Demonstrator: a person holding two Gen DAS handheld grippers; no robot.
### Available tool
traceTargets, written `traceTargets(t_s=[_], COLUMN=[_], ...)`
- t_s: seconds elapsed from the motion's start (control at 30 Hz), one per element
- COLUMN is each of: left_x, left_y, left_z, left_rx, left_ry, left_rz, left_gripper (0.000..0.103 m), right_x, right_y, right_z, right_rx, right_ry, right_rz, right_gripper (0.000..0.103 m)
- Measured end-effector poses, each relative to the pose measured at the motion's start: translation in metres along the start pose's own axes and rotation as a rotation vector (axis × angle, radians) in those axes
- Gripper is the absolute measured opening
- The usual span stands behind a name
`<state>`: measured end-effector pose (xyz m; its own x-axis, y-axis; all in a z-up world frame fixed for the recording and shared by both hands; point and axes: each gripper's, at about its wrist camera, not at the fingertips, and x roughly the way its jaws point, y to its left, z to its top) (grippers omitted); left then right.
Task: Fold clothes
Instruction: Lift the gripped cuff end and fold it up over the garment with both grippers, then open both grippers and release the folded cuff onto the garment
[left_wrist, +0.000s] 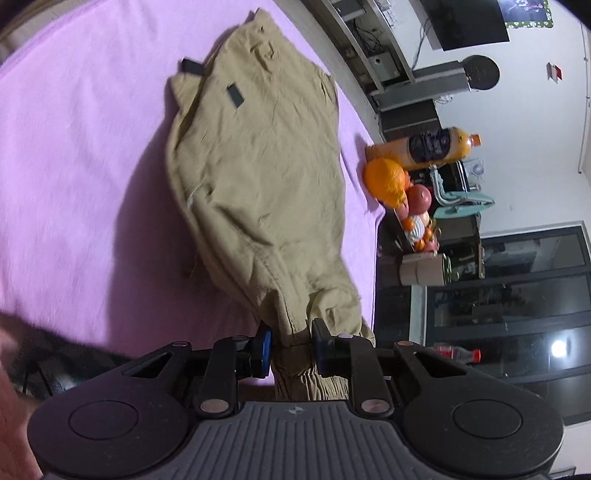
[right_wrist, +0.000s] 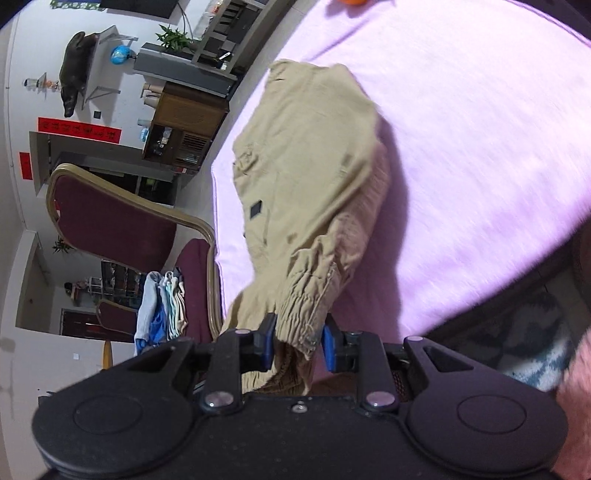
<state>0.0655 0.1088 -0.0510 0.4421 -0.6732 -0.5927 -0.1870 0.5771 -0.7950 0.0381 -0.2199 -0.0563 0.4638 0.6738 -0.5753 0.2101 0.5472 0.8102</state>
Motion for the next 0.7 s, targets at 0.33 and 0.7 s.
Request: traceTargets(t_s=[0.33,0.7], left_x=[0.009,0.026], left_y=[-0.029,-0.082], left_z=[0.053,0.132], left_rx=[0.052,0.420], left_ry=[0.005,-0.023], left_rz=[0.067,0.124], left_gripper=[0.037,0.042], right_x=[0.028,0.084], right_y=[0.023,0.056], right_z=[0.047,0.124], right_rx=[0.008,0.040], right_ry=[-0.038,-0.129], right_rz=[-0.003,0.025], right_gripper=[0.026,0.054])
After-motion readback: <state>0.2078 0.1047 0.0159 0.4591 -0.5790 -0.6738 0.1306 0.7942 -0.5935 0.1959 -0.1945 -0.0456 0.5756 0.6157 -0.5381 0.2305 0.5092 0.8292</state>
